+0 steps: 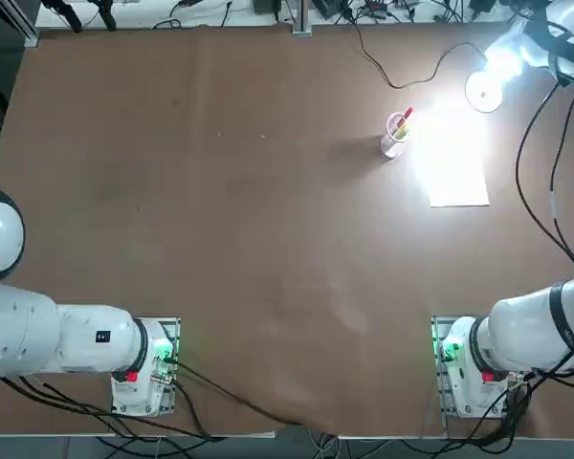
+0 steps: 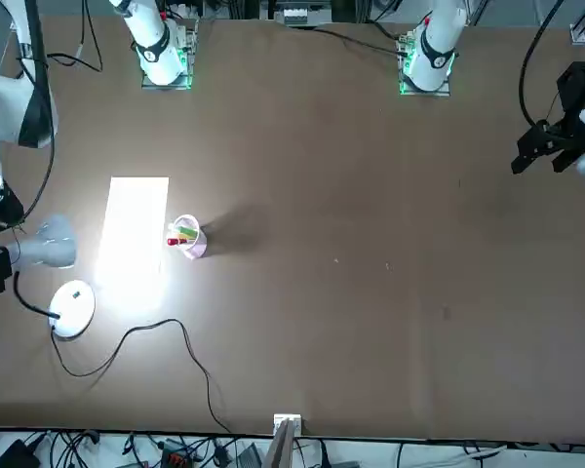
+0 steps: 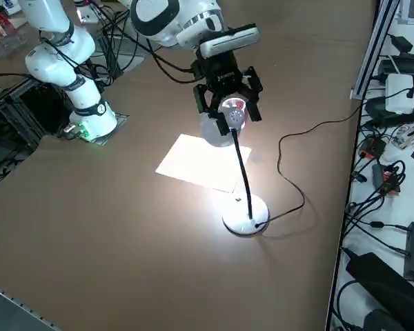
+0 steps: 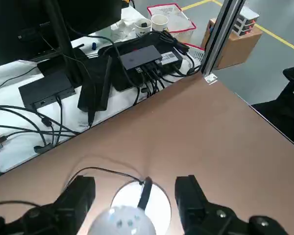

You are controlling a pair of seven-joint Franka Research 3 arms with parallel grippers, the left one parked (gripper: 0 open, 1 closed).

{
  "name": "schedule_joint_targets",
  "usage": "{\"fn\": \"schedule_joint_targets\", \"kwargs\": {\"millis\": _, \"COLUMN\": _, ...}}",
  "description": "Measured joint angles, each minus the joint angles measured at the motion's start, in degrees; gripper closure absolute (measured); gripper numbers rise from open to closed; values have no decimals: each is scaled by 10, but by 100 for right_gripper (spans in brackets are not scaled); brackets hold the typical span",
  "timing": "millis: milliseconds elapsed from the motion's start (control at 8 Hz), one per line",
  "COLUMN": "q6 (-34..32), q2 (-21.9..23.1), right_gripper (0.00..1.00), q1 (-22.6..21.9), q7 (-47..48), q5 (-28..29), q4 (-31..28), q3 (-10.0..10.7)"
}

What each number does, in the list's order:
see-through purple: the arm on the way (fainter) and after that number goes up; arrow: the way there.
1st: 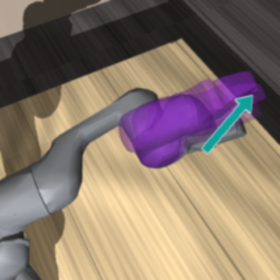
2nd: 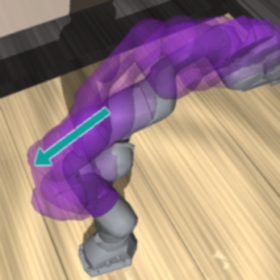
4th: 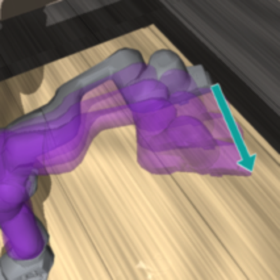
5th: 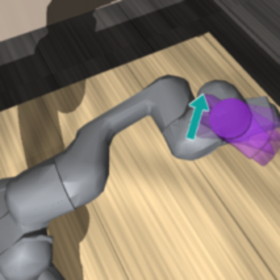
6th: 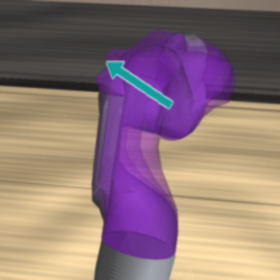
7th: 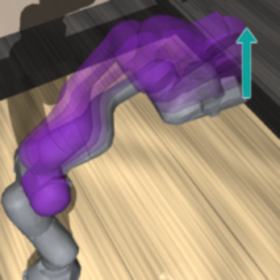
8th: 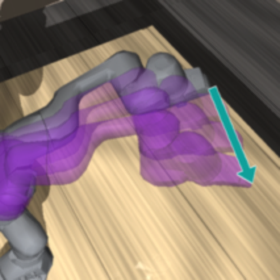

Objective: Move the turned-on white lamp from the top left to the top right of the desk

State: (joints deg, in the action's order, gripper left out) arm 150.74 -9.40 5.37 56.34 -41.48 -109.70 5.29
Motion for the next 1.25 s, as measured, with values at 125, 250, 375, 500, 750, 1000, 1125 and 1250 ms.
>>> {"fn": "schedule_joint_targets", "kwargs": {"millis": 125, "q6": 1, "q2": 1, "right_gripper": 1, "q1": 0, "q7": 0, "q5": 0, "q4": 0, "q3": 0}}
{"fn": "schedule_joint_targets", "kwargs": {"millis": 250, "q6": 3, "q2": 1, "right_gripper": 1, "q1": 0, "q7": 0, "q5": 0, "q4": 1, "q3": 0}}
{"fn": "schedule_joint_targets", "kwargs": {"millis": 375, "q6": 6, "q2": 2, "right_gripper": 1, "q1": 0, "q7": 1, "q5": 0, "q4": 5, "q3": 0}}
{"fn": "schedule_joint_targets", "kwargs": {"millis": 500, "q6": 8, "q2": 3, "right_gripper": 1, "q1": 0, "q7": 1, "q5": 0, "q4": 13, "q3": 0}}
{"fn": "schedule_joint_targets", "kwargs": {"millis": 750, "q6": 7, "q2": 8, "right_gripper": 0, "q1": 0, "q7": -6, "q5": 0, "q4": 40, "q3": 0}}
{"fn": "schedule_joint_targets", "kwargs": {"millis": 1000, "q6": -57, "q2": 21, "right_gripper": 0, "q1": -2, "q7": -18, "q5": 5, "q4": 44, "q3": -11}}
{"fn": "schedule_joint_targets", "kwargs": {"millis": 1125, "q6": -114, "q2": 24, "right_gripper": 0, "q1": -5, "q7": -40, "q5": 39, "q4": 48, "q3": -24}}
{"fn": "schedule_joint_targets", "kwargs": {"millis": 1250, "q6": -183, "q2": 24, "right_gripper": 0, "q1": -8, "q7": -93, "q5": 113, "q4": 66, "q3": -33}}
